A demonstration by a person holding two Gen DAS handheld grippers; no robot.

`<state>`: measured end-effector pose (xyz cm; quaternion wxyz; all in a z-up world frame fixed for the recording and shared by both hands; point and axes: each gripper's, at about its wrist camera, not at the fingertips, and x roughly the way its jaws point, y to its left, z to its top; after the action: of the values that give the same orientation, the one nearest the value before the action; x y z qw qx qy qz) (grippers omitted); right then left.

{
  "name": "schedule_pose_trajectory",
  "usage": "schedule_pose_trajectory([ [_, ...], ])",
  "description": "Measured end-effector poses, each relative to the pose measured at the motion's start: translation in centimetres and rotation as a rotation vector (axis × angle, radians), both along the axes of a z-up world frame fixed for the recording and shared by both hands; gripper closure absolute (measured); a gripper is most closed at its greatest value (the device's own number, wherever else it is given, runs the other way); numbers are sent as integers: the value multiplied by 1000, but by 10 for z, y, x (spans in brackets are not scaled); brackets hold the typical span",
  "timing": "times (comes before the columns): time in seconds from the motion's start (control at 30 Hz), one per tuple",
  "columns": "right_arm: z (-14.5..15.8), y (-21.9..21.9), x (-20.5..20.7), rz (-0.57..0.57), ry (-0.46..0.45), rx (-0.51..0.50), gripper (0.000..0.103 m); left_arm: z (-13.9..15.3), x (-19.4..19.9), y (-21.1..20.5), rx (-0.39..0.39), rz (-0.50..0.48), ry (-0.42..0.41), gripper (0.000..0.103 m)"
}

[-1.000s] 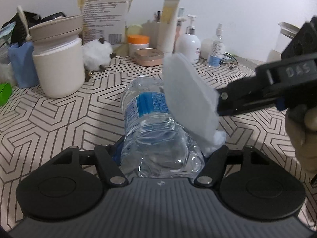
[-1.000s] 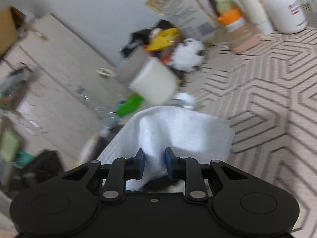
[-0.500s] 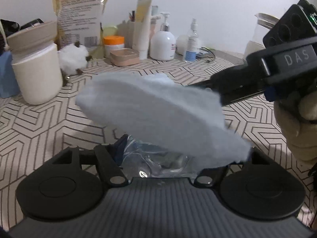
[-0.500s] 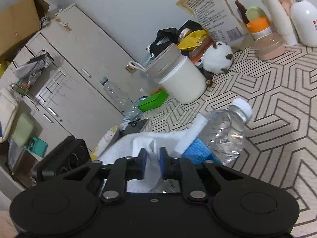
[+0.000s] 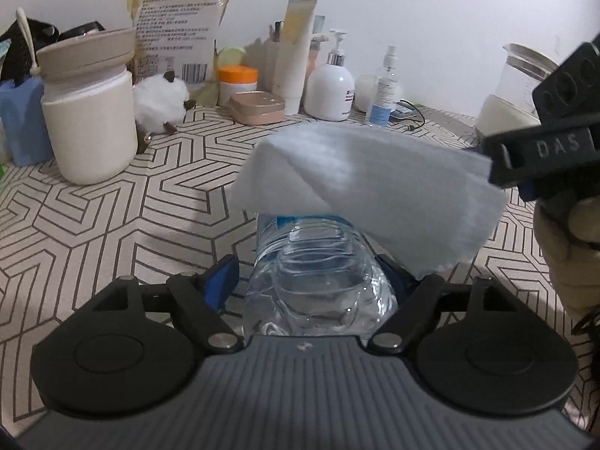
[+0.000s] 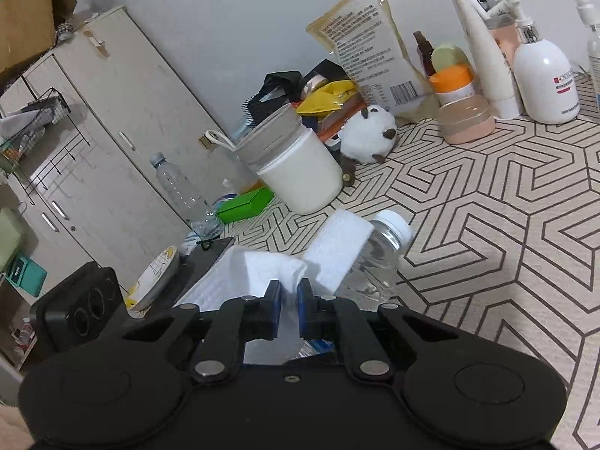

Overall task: Clean container
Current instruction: 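Hold the bottle with the left tool while the right tool wipes around its side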

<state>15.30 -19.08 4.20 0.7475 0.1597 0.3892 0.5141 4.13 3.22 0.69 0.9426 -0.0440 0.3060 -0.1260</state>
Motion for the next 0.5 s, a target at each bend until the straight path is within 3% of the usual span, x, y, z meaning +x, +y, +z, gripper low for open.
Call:
schedule_pose_trajectory([
  [0.13,-1,2,-1,-2,-15,-36,95,0,0,0,9,16,-1,26],
  [0.23,-6,6,-2,-10,-29,-101,79,-1,1,3,-5,29,5,29],
  [0.5,-12,5,1,9,18,-76,79,-1,0,9,-40,32,-2,34],
])
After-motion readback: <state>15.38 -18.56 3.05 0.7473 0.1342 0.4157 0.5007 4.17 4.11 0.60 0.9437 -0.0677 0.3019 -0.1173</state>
